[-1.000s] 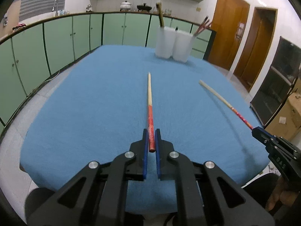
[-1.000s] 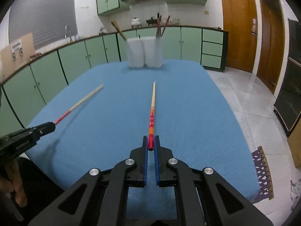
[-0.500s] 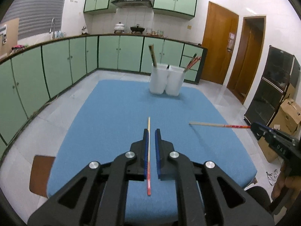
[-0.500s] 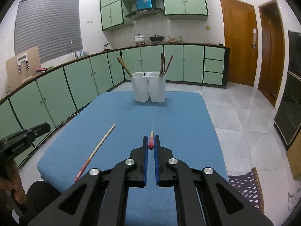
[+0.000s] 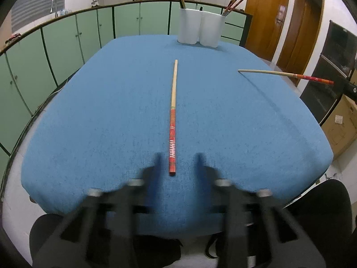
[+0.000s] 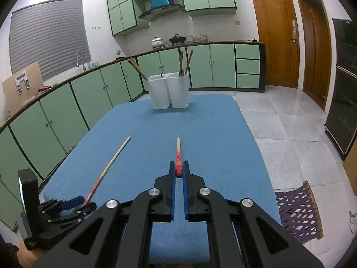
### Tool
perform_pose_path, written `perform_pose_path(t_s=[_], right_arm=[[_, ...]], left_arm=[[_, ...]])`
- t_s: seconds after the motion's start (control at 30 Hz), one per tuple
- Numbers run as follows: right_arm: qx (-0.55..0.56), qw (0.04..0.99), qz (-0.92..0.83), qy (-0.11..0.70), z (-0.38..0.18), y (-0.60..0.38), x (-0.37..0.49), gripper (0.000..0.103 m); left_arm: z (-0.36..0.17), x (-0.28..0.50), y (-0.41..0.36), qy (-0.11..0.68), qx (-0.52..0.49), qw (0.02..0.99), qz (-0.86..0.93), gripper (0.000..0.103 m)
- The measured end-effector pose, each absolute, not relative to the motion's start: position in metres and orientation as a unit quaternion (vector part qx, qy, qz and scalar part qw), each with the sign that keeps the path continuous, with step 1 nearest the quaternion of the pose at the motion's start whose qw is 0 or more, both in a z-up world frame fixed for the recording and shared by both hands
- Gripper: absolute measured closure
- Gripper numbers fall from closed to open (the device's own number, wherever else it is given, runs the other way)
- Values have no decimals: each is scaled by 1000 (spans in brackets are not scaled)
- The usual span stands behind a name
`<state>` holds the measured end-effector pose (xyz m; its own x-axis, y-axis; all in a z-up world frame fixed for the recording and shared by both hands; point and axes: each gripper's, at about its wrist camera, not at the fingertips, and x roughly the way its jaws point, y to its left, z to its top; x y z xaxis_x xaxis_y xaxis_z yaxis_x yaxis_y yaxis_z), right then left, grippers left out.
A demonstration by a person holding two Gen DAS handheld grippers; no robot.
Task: Organize utensils
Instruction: 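Lift both red-patterned chopsticks and carry them toward the white holder, then lower both chopsticks into the holder tip-down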
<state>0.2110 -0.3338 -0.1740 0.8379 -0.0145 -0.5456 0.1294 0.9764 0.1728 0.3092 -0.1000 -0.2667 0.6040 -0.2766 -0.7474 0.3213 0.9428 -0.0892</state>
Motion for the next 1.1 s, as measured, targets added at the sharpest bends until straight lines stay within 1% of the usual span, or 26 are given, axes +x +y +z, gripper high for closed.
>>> perform_pose_path(t_s=[0.03,0.23,0.53,0.7,0.83,1.1], right_arm=[[102,953,-37,282,-174,-334,211,97],[101,955,-35,277,-171,-332,209,97],[69,964,-26,256,-139,-325,216,97],[51,963,-13,265,-114,-323,237,97],[28,958,-3,284,-95,-321,262,97],[-5,945,19,328,-63,-321,315,97]], left_arm=[[-267,309,-98,414,23,895,-168,97],[-248,304,-89,405,-3,897,-175,98],[-141,312,-77,331,-28,921,-201,98],[-102,329,-85,305,-18,927,-216,98],[-83,348,-97,296,-3,929,-224,98],[-68,389,-123,307,23,918,-251,98]])
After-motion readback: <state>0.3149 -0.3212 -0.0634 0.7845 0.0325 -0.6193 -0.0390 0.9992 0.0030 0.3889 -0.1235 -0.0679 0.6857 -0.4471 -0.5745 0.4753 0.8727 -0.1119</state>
